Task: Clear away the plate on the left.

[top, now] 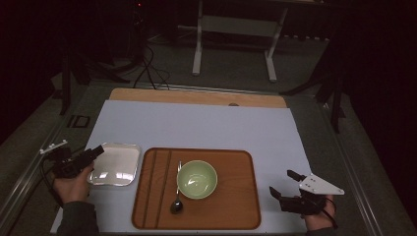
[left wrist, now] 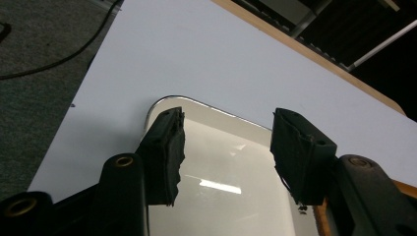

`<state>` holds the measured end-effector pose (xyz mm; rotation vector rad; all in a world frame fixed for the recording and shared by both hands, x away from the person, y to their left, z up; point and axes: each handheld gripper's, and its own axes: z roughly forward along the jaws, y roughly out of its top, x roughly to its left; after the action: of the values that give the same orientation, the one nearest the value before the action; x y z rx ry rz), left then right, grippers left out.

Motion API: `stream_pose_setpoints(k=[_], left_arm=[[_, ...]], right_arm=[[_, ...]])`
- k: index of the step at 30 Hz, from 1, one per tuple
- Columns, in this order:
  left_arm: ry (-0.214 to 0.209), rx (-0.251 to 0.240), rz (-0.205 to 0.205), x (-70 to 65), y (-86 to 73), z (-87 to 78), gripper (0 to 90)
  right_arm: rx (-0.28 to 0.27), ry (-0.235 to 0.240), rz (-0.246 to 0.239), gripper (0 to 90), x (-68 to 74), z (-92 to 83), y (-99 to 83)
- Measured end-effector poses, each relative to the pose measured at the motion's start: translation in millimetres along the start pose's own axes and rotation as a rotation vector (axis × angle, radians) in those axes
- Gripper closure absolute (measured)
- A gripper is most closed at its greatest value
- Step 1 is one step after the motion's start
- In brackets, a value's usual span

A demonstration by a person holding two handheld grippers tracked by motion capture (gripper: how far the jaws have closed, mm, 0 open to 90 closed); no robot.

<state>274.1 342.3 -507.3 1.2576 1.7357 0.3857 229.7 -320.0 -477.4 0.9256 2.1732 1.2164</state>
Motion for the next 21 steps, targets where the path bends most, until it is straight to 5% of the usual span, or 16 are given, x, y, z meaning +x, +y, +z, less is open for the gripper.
stream_pose_setpoints(k=[21], left_arm=[[0.065,0.07,-0.051,27.1,-5.8,6.5,56.1]], right_arm=[[0.0,0.002,0.0,14.5,0.0,-0.2,0.0]])
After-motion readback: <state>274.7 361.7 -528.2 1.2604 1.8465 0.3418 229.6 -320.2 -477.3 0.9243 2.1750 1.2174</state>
